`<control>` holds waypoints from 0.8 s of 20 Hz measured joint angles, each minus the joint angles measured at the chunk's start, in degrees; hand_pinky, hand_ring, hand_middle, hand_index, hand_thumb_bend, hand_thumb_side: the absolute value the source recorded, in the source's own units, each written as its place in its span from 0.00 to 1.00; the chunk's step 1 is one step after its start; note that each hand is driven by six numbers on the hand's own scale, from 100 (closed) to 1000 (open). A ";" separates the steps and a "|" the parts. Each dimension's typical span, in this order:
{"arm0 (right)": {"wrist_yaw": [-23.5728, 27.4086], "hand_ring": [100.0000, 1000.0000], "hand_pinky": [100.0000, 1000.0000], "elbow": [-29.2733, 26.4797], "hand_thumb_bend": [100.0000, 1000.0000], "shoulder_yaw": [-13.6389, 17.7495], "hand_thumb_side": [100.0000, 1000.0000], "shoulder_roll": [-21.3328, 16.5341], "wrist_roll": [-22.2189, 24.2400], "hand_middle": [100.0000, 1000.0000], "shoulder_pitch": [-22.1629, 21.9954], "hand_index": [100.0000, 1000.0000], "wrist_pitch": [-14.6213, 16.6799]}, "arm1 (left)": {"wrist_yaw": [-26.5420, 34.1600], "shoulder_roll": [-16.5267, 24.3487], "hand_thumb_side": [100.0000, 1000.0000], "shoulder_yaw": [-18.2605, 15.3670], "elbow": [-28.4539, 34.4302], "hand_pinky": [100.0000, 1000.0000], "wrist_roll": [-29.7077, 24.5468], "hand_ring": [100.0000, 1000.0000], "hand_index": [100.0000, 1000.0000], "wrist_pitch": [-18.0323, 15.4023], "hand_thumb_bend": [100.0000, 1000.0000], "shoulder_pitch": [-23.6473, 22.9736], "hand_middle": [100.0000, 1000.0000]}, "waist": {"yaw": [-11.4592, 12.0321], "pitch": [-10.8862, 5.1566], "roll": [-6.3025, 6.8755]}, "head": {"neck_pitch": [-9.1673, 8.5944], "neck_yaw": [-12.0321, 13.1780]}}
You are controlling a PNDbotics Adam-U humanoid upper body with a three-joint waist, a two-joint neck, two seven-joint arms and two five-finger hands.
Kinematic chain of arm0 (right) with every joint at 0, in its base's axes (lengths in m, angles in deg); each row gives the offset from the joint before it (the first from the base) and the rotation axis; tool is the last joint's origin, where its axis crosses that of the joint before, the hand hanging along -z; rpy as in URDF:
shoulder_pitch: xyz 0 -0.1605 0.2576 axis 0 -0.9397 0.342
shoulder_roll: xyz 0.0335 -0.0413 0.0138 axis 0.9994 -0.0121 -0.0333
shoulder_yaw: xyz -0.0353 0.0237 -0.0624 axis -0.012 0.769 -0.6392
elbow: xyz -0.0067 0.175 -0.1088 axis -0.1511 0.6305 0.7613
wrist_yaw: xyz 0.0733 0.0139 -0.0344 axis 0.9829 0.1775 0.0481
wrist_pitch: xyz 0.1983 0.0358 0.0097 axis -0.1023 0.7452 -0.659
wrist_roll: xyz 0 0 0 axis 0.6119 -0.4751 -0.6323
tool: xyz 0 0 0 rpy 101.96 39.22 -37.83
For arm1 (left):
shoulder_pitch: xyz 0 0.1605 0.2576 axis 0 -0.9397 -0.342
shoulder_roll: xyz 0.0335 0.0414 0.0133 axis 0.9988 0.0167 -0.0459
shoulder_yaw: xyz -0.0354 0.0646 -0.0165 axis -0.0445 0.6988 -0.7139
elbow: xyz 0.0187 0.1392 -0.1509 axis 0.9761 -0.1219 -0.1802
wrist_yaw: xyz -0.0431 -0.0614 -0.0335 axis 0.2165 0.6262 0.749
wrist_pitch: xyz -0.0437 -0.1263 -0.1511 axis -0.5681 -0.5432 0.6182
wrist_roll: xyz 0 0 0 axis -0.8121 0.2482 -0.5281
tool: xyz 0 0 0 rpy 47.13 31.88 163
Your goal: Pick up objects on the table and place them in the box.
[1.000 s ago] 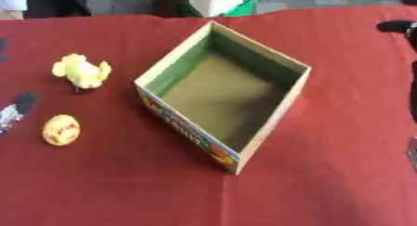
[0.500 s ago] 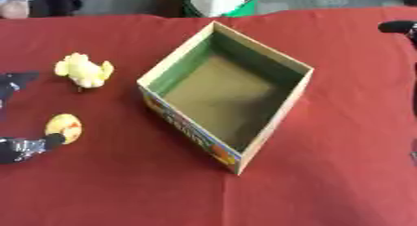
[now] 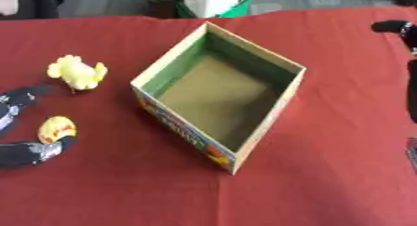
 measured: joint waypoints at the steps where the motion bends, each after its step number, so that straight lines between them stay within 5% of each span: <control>1: 0.00 0.88 0.61 0.00 0.00 0.00 1.00 0.01 0.05 0.64 -0.01 0.85 -0.05 | 0.10 -0.10 0.62 0.03 0.01 0.73 -0.80 0.77 0.99 0.74 0.41 0.30 0.82 | -0.14 0.02 -0.04 | -0.04 0.00; 7: 0.00 0.88 0.62 0.00 0.00 0.00 1.00 0.40 0.07 0.64 -0.12 0.85 -0.10 | -0.76 -0.22 0.57 -0.18 -0.32 0.73 -5.91 0.78 0.95 2.64 0.40 1.05 0.81 | -0.30 0.26 -0.07 | -0.46 0.00; 16: -0.02 0.88 0.62 0.00 0.00 -0.02 1.00 0.52 0.13 0.64 -0.33 0.85 -0.30 | -5.17 0.31 0.54 -1.81 -2.06 0.74 -13.82 0.79 0.92 1.07 0.43 1.06 0.82 | -0.24 0.28 -0.06 | -0.51 0.18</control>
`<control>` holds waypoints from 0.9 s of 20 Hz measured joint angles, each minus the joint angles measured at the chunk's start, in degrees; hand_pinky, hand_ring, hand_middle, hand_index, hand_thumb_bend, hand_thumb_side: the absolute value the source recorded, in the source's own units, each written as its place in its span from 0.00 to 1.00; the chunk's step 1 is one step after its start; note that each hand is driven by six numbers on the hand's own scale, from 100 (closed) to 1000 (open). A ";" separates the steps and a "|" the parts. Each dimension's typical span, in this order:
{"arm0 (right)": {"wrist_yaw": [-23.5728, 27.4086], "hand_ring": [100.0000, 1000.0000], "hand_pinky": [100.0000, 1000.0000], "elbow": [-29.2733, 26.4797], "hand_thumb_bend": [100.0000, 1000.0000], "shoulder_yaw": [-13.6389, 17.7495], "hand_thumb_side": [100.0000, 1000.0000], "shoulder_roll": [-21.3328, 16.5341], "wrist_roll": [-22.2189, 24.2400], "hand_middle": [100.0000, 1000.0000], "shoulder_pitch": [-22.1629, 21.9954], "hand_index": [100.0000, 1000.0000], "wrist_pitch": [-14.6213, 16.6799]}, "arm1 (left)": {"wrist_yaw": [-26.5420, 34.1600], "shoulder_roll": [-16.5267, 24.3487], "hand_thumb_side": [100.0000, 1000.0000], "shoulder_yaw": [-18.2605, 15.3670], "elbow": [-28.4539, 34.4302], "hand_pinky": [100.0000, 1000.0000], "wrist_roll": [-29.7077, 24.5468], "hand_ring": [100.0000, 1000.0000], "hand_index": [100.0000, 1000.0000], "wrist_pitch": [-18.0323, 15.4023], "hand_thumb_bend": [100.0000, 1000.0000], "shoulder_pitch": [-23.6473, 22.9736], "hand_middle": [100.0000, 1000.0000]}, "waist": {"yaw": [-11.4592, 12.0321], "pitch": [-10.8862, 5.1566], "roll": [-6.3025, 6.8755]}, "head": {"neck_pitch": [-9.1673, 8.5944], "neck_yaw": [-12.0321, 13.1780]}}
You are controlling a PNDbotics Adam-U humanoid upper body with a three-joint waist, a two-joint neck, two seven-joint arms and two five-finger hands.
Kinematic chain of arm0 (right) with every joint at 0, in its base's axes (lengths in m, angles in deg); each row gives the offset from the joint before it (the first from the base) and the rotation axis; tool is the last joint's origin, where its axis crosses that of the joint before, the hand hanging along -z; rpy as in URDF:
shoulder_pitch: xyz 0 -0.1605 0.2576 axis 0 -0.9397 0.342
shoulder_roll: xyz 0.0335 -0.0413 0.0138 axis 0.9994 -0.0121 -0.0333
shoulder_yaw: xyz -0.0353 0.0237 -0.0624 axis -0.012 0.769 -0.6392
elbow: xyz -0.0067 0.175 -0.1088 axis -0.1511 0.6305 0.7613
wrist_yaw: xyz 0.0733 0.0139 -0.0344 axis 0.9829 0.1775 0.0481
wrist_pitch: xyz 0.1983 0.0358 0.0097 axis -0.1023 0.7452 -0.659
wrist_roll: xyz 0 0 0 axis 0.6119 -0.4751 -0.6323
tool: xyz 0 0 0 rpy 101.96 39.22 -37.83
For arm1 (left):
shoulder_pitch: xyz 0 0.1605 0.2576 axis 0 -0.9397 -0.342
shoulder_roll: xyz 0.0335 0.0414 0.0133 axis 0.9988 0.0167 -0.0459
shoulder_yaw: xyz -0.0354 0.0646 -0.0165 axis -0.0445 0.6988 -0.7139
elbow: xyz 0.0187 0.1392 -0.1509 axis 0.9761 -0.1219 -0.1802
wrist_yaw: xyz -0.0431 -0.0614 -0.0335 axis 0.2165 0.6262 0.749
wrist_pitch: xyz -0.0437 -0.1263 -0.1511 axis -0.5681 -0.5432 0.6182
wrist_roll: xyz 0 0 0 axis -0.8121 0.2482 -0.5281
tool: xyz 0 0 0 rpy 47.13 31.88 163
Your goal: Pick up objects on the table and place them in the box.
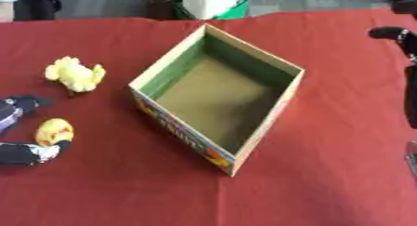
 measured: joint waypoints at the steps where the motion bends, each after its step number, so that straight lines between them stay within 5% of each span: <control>1: 0.00 0.88 0.62 0.00 0.00 0.00 1.00 0.00 0.02 0.64 -0.01 0.85 -0.03 | -0.53 0.34 0.54 -0.27 -0.11 0.74 -0.89 0.79 0.92 -0.24 0.43 -0.05 0.82 | 0.03 0.00 0.01 | 0.00 0.01; 10: -0.04 0.88 0.62 0.00 0.00 -0.02 1.00 0.06 0.20 0.64 -0.07 0.85 -0.23 | -3.28 1.03 0.54 -2.91 -1.08 0.71 -9.16 0.76 0.87 -0.65 0.37 0.31 0.77 | 0.15 0.04 0.00 | -0.48 0.15; 18: -0.07 0.89 0.62 0.00 0.00 -0.02 1.00 0.50 0.20 0.64 -0.47 0.85 -0.27 | -8.50 0.22 0.54 -7.18 1.54 0.70 -28.20 0.74 0.80 -0.83 0.36 2.66 0.75 | 0.34 0.24 -0.17 | -0.50 0.20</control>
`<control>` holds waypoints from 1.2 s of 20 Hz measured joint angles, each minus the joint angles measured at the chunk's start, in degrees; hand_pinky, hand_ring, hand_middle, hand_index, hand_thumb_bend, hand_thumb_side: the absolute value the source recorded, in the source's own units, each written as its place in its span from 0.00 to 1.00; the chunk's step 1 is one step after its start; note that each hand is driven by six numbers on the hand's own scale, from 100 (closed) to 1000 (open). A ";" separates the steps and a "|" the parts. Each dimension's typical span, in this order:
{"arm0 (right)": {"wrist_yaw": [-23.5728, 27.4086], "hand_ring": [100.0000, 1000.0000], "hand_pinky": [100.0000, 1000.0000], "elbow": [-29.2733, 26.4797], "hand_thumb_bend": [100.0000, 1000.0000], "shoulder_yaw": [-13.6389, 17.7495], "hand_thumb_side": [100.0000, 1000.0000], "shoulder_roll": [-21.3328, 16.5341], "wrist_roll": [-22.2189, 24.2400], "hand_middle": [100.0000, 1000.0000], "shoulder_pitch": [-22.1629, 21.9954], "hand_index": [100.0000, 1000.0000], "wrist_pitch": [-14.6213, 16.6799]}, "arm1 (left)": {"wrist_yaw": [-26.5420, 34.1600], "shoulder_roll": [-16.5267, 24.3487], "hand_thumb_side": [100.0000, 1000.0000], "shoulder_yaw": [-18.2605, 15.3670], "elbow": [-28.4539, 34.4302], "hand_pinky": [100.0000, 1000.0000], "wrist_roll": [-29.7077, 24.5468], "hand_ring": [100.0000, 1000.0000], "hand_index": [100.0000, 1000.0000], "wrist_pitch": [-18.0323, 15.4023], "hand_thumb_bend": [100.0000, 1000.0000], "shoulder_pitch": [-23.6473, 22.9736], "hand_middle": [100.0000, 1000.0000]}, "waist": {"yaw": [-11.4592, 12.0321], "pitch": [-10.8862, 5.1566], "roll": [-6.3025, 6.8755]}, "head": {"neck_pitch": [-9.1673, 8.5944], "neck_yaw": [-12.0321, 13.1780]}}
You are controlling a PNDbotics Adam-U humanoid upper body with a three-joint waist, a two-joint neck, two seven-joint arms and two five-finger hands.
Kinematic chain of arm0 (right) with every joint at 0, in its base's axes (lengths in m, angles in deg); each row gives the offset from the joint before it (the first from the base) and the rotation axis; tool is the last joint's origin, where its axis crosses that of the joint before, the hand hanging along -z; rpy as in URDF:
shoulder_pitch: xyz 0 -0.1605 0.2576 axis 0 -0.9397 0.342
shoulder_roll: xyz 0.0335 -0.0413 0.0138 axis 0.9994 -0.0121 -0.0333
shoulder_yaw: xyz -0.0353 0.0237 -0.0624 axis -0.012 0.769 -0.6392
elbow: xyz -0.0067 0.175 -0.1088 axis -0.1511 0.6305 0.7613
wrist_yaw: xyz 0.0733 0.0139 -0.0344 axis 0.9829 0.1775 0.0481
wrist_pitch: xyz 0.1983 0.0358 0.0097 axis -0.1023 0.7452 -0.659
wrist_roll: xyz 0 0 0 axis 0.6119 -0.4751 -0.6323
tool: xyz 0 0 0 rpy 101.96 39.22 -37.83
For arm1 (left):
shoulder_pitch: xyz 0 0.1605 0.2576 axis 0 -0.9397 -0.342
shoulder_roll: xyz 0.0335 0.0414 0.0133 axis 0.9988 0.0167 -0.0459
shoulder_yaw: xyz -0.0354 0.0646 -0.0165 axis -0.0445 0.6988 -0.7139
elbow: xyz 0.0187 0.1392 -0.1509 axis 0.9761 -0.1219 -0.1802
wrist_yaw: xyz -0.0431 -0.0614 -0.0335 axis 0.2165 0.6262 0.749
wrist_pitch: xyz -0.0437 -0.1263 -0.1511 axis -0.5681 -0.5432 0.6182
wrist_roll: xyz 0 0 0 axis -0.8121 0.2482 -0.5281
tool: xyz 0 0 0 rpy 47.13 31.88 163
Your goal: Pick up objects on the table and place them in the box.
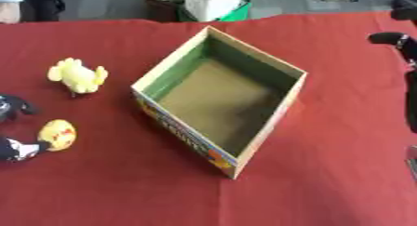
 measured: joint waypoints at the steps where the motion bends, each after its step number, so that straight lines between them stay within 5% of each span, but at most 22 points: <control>1: -0.01 0.89 0.62 0.00 0.00 0.00 1.00 0.01 0.01 0.64 0.00 0.85 -0.02 | -0.21 -0.26 0.54 -0.14 0.19 0.70 -0.74 0.74 0.80 -0.06 0.37 0.10 0.75 | -0.01 0.08 -0.02 | -0.01 0.00; 15: -0.51 0.89 0.63 0.00 0.00 0.00 1.00 0.54 0.36 0.64 -0.01 0.85 -0.57 | -0.70 -1.79 0.59 0.10 -0.60 0.69 -2.30 0.74 0.83 -0.52 0.42 0.91 0.74 | -0.23 0.46 -0.15 | -0.46 0.27; 24: -0.51 0.89 0.63 0.00 0.00 0.00 1.00 0.55 0.53 0.64 0.00 0.85 -0.73 | -2.51 -2.33 0.54 0.97 -1.69 0.66 -2.01 0.69 0.70 -1.27 0.35 1.44 0.69 | -0.22 0.46 -0.20 | -0.50 0.42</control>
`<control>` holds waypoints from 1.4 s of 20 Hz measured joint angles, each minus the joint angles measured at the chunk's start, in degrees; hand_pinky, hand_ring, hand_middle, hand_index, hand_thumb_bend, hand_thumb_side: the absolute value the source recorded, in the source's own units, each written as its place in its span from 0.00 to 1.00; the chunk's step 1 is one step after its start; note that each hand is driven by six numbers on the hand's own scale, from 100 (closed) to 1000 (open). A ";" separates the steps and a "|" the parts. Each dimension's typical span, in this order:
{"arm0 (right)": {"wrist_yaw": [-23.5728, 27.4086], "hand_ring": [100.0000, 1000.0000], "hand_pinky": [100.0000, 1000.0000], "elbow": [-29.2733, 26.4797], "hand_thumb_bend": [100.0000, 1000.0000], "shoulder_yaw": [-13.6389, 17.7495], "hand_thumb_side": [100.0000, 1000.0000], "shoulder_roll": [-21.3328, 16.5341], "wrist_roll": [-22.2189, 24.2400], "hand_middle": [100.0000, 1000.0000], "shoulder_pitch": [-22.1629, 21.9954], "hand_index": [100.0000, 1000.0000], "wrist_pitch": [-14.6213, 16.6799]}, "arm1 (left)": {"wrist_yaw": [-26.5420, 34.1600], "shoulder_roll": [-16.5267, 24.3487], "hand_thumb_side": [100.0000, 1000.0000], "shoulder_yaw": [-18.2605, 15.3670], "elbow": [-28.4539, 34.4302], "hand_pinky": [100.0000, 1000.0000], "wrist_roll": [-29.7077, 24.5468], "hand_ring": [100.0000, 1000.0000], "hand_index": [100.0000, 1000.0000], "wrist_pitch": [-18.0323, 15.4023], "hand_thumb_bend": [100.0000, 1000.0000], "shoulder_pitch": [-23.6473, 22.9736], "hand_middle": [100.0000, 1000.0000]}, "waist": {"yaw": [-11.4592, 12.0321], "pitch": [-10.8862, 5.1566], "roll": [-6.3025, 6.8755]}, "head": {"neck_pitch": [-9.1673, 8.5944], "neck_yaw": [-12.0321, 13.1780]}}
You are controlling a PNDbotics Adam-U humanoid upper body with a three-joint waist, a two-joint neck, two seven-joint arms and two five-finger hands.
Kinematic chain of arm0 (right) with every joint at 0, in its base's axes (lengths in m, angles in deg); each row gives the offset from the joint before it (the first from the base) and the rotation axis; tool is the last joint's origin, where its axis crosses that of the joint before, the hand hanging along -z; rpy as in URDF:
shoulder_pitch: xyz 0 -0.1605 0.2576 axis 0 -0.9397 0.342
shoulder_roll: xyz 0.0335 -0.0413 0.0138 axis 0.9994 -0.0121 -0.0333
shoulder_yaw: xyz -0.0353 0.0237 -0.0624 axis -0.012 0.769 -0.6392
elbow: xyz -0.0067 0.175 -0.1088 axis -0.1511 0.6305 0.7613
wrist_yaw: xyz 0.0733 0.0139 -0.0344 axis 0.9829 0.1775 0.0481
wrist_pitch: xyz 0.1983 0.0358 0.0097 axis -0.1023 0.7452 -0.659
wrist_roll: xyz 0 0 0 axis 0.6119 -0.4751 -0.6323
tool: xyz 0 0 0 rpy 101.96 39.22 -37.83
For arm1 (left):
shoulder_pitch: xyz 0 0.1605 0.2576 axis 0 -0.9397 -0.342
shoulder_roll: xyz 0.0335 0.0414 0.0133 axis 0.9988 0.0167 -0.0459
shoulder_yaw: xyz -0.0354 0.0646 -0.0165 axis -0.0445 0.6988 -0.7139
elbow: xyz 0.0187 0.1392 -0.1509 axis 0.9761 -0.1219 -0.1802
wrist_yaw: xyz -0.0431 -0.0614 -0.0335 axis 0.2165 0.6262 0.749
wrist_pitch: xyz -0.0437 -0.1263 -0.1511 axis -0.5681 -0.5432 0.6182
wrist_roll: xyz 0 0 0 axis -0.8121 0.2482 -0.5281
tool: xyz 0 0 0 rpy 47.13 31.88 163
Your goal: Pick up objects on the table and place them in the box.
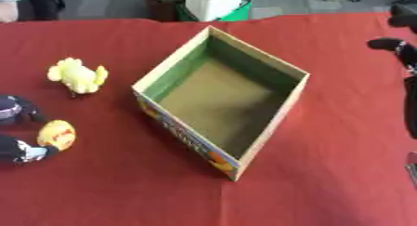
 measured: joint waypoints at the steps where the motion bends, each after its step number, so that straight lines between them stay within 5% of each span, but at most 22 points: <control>1: 0.00 0.89 0.63 0.00 0.00 0.00 1.00 0.00 0.00 0.64 0.00 0.85 0.00 | -0.26 -0.11 0.51 0.10 -0.24 0.65 -0.03 0.68 0.68 -0.14 0.31 0.03 0.67 | 0.00 0.00 -0.01 | -0.01 0.04; 5: 0.00 0.89 0.63 0.00 0.00 0.00 1.00 0.01 0.00 0.64 0.01 0.85 0.00 | -0.76 -0.47 0.33 0.56 -0.92 0.61 0.32 0.64 0.62 -0.34 0.11 0.28 0.62 | -0.03 -0.01 -0.02 | -0.01 0.15; 13: 0.01 0.89 0.63 0.00 0.00 0.00 1.00 0.43 0.11 0.64 0.00 0.85 -0.11 | -0.75 -1.12 0.05 1.00 -1.43 0.52 5.11 0.54 0.52 2.65 0.00 0.45 0.54 | -0.01 -0.01 -0.13 | -0.02 0.25; 28: 0.01 0.89 0.63 0.00 0.00 0.01 1.00 0.71 0.52 0.64 -0.07 0.86 -0.56 | 2.90 -1.49 0.03 0.66 -1.18 0.38 18.95 0.41 0.36 9.51 0.00 0.43 0.39 | 0.15 -0.03 -0.07 | -0.01 0.33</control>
